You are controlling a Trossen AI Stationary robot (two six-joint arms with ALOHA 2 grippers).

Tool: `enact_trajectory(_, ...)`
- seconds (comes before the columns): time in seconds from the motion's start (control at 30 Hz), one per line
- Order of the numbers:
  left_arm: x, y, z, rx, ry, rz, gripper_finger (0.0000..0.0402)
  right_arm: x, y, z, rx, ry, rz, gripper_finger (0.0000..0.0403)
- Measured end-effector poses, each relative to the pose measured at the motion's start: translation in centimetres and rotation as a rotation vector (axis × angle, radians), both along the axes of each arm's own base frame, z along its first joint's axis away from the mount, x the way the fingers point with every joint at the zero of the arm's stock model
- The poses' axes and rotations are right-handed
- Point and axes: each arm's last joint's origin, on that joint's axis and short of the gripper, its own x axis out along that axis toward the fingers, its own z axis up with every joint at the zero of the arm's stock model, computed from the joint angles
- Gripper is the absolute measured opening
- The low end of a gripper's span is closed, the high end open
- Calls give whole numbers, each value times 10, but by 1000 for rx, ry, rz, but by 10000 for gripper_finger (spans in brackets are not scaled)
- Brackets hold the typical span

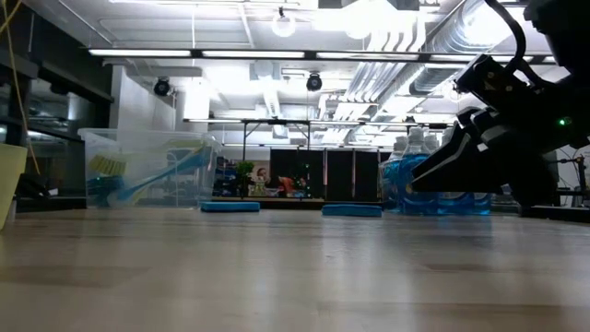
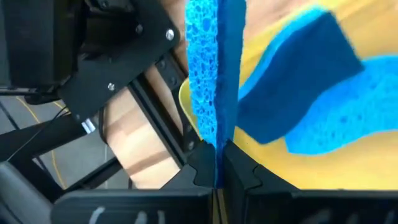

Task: Pick & Place Kitchen Sink Supplies
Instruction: Put the bottom sponge into the yellow bin, then put the right sponge into the yellow bin

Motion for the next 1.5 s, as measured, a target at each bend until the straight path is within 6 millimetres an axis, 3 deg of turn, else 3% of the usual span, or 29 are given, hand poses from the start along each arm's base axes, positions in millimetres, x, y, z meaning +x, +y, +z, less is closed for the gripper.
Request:
enact_trajectory(0.23,1,-13,-9,-90,84,-40,0,0,0,0,-1,0,-1,213)
enact_trajectory(0.67,12,-33,-17,-199,-112,-224,0,0,0,0,1,-1,-3,213)
enact_trajectory(0.97,13,-36,-17,-242,-105,-195,5,0,0,0,-2,-4,-8,212)
enact_trajectory(1.27,14,-33,-17,-176,-162,-226,36,0,0,0,3,0,-1,211)
enact_trajectory(1.5,14,-33,-17,-170,-163,-212,104,0,0,0,2,0,-2,213)
